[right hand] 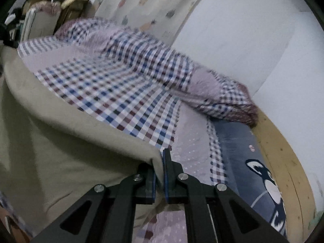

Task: Fold clothes
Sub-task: 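Lay the khaki shirt down and open both grippers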

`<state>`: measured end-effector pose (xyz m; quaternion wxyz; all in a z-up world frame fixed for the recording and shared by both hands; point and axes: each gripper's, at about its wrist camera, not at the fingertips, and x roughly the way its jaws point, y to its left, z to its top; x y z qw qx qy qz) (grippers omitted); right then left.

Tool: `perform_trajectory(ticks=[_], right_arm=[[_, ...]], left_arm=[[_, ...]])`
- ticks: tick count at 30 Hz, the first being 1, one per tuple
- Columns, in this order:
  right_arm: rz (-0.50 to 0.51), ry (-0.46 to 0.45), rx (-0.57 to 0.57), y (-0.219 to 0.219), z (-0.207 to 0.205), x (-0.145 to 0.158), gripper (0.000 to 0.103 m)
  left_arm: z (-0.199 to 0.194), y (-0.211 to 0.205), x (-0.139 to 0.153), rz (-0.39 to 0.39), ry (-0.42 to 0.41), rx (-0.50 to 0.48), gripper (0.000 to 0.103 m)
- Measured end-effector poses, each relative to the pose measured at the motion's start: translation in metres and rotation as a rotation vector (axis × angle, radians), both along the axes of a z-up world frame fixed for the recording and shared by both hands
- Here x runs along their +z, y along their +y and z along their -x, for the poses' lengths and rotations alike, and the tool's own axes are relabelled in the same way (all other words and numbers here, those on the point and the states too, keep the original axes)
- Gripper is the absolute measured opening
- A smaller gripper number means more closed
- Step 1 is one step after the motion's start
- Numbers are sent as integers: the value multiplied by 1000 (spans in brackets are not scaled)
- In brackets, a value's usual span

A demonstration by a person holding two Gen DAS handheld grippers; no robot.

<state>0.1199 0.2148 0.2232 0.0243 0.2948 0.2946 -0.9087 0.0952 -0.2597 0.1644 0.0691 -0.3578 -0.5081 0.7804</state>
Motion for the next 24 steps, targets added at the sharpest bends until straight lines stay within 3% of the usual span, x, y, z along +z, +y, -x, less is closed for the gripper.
perform_trajectory(ticks=[3,6,8,10,12,16,21,24], right_arm=[[11,-101,10,4,51,-21,6],[38,-185,-8,10,97,-42,24],[90,-243,-55,20,128,-57,43],[123,-269,-122,31,155,-68,46],[173,-211,-221,49,166,-65,49],[471,-113,-286,95,138,-50,60],[790,-161,-342,145,64,-66,62],[915,-150,-388,167,6,-87,62]], left_arm=[[43,-2,-18,-15,-84,6,12],[82,-6,-37,-11,-131,32,17],[104,-9,-50,7,-150,65,30],[116,-16,-53,29,-128,111,51],[119,-26,-45,31,-68,125,60],[104,-42,-23,80,70,132,80],[47,-43,-21,181,119,54,81],[-2,-36,-25,257,147,22,81]])
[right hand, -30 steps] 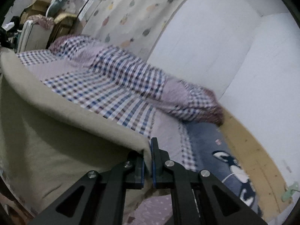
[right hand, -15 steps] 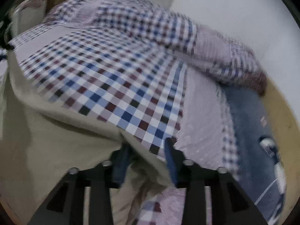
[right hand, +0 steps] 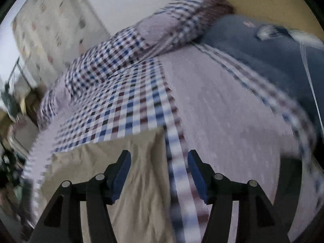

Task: Fold clothes

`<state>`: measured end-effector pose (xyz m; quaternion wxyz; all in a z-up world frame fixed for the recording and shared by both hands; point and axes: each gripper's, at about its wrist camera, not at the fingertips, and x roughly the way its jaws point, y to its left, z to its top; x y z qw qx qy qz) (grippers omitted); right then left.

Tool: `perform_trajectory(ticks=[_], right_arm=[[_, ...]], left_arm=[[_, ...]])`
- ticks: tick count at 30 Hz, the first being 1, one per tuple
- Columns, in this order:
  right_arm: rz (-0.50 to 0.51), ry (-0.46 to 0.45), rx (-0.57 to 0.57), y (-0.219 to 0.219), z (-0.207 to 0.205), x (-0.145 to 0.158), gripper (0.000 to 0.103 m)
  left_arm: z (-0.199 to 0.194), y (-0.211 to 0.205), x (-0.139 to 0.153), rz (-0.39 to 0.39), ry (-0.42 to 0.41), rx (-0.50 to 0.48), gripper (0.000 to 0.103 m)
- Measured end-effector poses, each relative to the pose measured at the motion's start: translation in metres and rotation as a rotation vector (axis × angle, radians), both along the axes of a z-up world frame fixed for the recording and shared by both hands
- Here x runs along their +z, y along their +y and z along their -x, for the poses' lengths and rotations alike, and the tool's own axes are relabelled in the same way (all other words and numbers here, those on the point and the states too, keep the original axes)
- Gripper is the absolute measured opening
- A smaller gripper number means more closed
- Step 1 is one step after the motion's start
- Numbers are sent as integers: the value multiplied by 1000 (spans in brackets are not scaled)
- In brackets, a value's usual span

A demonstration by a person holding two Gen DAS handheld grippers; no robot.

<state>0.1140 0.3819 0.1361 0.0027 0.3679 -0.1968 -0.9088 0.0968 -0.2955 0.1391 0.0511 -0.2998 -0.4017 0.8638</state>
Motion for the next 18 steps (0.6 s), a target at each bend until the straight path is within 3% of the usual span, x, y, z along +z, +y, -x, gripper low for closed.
perform_trajectory(ticks=[3,7,10,18], right_arm=[[52,18,-61,5,-49,-17,63],[73,21,-86,-8,-89,-26,63],[16,59,-34,-40,-97,-19,64],[-53,76,171,-138,-93,-22,69]], left_arm=[[-53,6,-7,74,13,5,82],[-110,7,-28,105,-16,11,82],[-135,2,-49,75,-80,31,82],[-175,-5,-81,59,-101,78,82]])
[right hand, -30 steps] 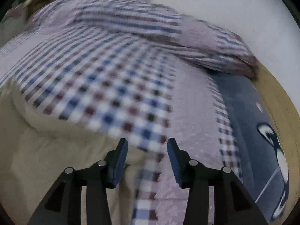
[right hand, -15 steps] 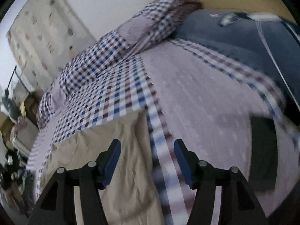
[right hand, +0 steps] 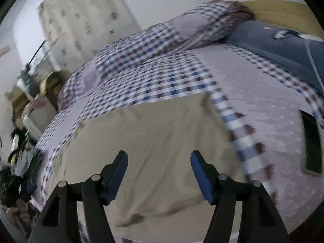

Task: Fold clothes

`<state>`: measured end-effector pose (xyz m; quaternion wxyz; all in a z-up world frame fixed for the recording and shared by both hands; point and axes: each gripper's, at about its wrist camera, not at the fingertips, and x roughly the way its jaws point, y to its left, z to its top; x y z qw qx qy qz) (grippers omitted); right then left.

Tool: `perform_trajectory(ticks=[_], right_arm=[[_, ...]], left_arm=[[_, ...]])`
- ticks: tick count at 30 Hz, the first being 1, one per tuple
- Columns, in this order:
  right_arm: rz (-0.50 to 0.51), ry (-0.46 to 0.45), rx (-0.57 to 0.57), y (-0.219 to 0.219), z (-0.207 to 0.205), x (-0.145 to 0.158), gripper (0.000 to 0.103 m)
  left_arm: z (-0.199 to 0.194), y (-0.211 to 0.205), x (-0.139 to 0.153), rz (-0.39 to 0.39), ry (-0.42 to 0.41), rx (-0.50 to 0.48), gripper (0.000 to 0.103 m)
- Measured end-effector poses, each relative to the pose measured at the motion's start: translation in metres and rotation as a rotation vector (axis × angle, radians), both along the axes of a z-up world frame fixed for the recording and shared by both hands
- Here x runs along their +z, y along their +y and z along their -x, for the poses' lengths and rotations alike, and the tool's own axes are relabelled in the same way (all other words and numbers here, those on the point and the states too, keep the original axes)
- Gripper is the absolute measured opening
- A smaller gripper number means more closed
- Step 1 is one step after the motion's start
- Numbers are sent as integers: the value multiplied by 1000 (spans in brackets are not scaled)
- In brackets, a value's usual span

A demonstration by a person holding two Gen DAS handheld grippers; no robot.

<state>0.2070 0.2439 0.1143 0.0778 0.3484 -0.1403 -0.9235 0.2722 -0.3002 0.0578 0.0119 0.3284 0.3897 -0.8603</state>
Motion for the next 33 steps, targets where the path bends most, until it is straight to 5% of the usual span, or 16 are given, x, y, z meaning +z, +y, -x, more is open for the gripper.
perform_trajectory(ticks=[3,8,14,19,23,33], right_arm=[[-49,-2,66,-33,3,-5,69],[25,29,128,-57,6,-4,69],[239,76,-57,-16,6,5,70],[318,32,-100,-13,11,-4,70],[298,17,-63,-27,16,-4,70],[133,33,88,-89,11,-1,70]], left_arm=[[-2,1,-12,-11,-21,-4,82],[0,1,-22,-34,-38,-39,82],[2,3,-32,-17,-60,-82,82],[8,7,-36,-59,-38,-94,82],[12,12,-35,-98,8,-128,82],[11,16,-44,-117,-61,-126,82]])
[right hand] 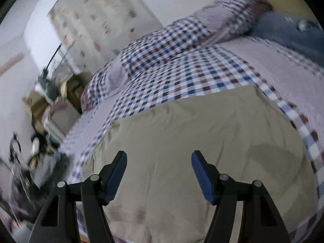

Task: Fold clothes

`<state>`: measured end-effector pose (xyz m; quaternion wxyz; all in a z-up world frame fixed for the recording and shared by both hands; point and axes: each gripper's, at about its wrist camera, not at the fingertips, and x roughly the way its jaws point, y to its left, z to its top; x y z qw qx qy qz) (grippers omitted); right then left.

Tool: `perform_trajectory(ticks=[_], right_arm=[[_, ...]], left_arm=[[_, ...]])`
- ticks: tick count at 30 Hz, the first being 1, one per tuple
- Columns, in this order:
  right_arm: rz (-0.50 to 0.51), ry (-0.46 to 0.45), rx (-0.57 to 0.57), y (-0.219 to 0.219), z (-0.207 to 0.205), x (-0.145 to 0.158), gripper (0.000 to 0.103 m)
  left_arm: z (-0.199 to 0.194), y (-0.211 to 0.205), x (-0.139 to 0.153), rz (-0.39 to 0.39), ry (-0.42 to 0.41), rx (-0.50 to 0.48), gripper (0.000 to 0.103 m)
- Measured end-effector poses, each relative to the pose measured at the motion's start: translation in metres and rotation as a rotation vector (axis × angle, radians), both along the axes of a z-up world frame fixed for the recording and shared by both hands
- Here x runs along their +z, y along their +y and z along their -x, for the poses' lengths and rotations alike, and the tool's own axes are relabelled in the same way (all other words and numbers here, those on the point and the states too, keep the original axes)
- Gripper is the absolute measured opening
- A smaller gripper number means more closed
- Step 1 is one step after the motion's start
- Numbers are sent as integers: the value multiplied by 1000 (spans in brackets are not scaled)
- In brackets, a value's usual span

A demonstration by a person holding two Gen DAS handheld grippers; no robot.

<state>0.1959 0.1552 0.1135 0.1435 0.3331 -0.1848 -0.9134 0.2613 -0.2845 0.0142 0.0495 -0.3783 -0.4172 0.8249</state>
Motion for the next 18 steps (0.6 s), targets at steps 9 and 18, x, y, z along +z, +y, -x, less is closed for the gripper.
perform_trajectory(ticks=[9,18], right_arm=[[-228,96,234,-77,-19,3,70],[-562,277,544,-186,-68,-20,70]], left_arm=[[3,8,-2,-33,1,-8,82],[-4,-7,-6,-128,19,19,42]])
